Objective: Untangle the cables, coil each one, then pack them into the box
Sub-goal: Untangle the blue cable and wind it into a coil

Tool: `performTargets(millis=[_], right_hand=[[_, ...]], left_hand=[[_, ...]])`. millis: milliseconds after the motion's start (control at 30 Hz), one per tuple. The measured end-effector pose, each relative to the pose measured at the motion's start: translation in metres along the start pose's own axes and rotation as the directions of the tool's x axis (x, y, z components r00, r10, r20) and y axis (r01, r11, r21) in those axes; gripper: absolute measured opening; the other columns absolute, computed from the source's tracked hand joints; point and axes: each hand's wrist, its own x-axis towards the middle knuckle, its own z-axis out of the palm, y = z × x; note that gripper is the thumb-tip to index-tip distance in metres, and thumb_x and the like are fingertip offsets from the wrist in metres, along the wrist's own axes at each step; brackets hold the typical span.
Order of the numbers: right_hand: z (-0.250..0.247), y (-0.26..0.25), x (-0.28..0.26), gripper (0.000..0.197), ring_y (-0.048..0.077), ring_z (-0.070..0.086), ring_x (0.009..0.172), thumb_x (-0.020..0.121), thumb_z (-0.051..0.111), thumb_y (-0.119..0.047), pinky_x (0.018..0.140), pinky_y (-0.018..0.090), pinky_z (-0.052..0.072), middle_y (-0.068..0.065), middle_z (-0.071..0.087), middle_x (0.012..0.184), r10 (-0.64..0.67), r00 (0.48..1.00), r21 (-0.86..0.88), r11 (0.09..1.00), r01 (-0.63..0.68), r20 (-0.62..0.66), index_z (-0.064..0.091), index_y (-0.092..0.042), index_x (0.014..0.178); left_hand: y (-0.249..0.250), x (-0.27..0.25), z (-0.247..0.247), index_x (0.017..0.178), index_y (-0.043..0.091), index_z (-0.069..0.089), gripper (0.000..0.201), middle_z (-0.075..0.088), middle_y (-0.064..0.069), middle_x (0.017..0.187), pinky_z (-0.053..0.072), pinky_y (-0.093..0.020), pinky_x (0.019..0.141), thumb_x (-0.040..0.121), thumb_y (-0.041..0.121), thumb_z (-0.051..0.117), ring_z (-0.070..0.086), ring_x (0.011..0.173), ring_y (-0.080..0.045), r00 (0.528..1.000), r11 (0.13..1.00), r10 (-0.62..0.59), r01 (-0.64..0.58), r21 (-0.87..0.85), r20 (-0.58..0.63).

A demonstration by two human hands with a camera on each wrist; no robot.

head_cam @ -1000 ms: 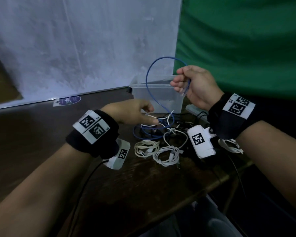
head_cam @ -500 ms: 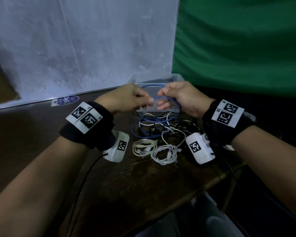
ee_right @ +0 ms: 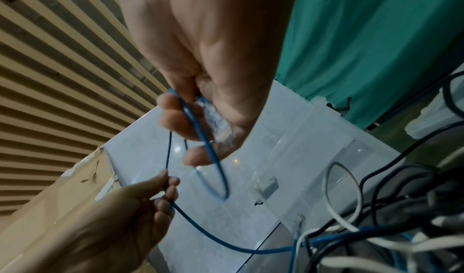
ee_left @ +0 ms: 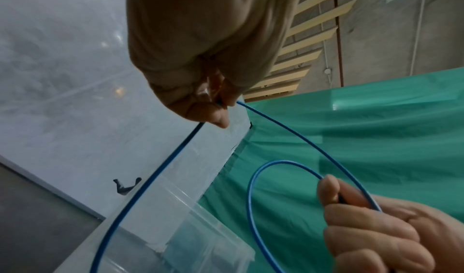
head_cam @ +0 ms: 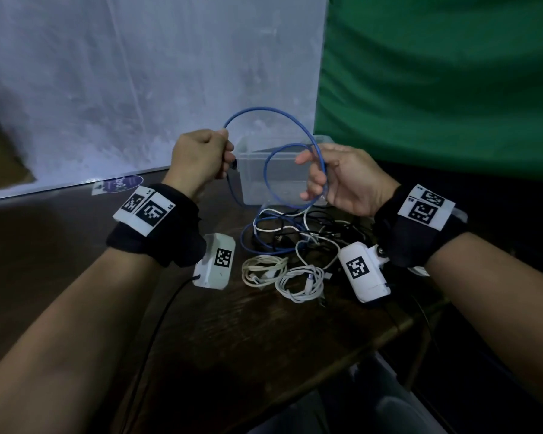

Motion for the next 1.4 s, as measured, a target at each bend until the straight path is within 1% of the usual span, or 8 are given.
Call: performTargets(millis=[200,400,600,733,1000,1133,1267,1400], right_hand=[[-0.002,-0.003,-0.001,0.033,0.010,0.028,0.039,0.103,0.032,-0.026,0.046,0.023,0.035,-0.004,0.030,0.046,-0.013,1.000,-0.007,1.000,0.013,0.009,0.055,-0.009,0.087],[0.000,-0.008,0.003,0.033,0.007,0.022,0.035,0.104,0.033,-0.028,0.042,0.018,0.029,-0.008,0.025,0.042,-0.123,0.989,0.103,0.986,0.131,-0.082,0.041,-0.017,0.073],[-0.007,-0.025,0.007,0.034,0.007,0.020,0.035,0.104,0.029,-0.028,0.042,0.018,0.028,-0.008,0.021,0.040,-0.202,0.953,0.206,0.946,0.250,-0.227,0.038,-0.018,0.073],[-0.009,-0.016,0.010,0.032,0.007,0.020,0.034,0.103,0.030,-0.022,0.043,0.016,0.028,-0.008,0.024,0.040,-0.171,0.946,0.077,0.977,0.199,-0.276,0.038,-0.018,0.073],[-0.013,0.010,0.015,0.029,0.004,0.023,0.031,0.104,0.031,-0.024,0.041,0.017,0.034,-0.012,0.029,0.037,-0.056,0.969,-0.140,0.990,0.022,-0.240,0.042,-0.016,0.078],[-0.012,0.009,0.019,0.028,0.006,0.025,0.031,0.102,0.036,-0.028,0.043,0.023,0.036,-0.007,0.026,0.040,-0.091,0.968,-0.243,0.970,0.033,-0.232,0.045,-0.015,0.079],[-0.006,0.006,0.025,0.027,0.005,0.026,0.029,0.099,0.047,-0.019,0.044,0.024,0.038,-0.008,0.029,0.042,-0.131,0.972,-0.308,0.949,0.066,-0.195,0.040,-0.019,0.073],[-0.006,0.009,0.035,0.013,0.006,0.033,0.029,0.094,0.055,-0.008,0.037,0.020,0.037,0.001,0.041,0.067,-0.173,0.967,-0.466,0.882,0.067,-0.189,0.049,-0.017,0.086]], left_hand=[[-0.010,0.003,0.002,0.067,0.009,0.056,0.037,0.056,0.001,0.049,0.043,-0.019,0.039,0.099,0.023,0.046,0.045,0.035,-0.007,0.989,0.990,-0.133,0.130,-0.048,-0.061],[-0.018,-0.002,0.014,0.064,0.008,0.054,0.034,0.055,-0.009,0.060,0.043,-0.016,0.039,0.097,0.013,0.045,0.043,0.030,-0.006,0.988,0.969,-0.104,0.074,0.237,0.117],[-0.033,0.004,0.003,0.067,0.010,0.065,0.025,0.061,0.000,0.052,0.054,-0.031,0.069,0.090,0.017,0.059,0.059,0.054,-0.014,0.974,0.841,-0.141,0.023,0.541,0.176],[-0.028,0.009,0.005,0.060,0.012,0.061,0.030,0.058,0.007,0.039,0.050,-0.025,0.061,0.089,0.014,0.061,0.060,0.046,-0.007,0.993,0.947,-0.087,0.057,0.315,0.081],[0.007,0.009,0.007,0.080,0.006,0.062,0.017,0.064,-0.010,0.075,0.056,-0.019,0.071,0.094,0.008,0.053,0.069,0.066,-0.007,0.996,0.968,0.076,-0.086,-0.236,-0.050],[0.015,0.006,0.005,0.082,0.009,0.063,0.018,0.064,-0.006,0.078,0.053,-0.019,0.074,0.095,0.009,0.052,0.069,0.075,-0.009,0.977,0.929,0.195,-0.212,-0.304,-0.085],[0.020,-0.002,0.010,0.087,0.009,0.062,0.016,0.063,-0.008,0.081,0.052,-0.018,0.073,0.097,0.007,0.049,0.067,0.073,-0.004,0.958,0.923,0.283,-0.262,-0.283,0.037],[0.021,-0.008,0.015,0.089,0.008,0.062,0.019,0.065,-0.004,0.083,0.054,-0.019,0.076,0.098,0.006,0.045,0.069,0.078,-0.006,0.963,0.927,0.248,-0.204,-0.314,0.108]])
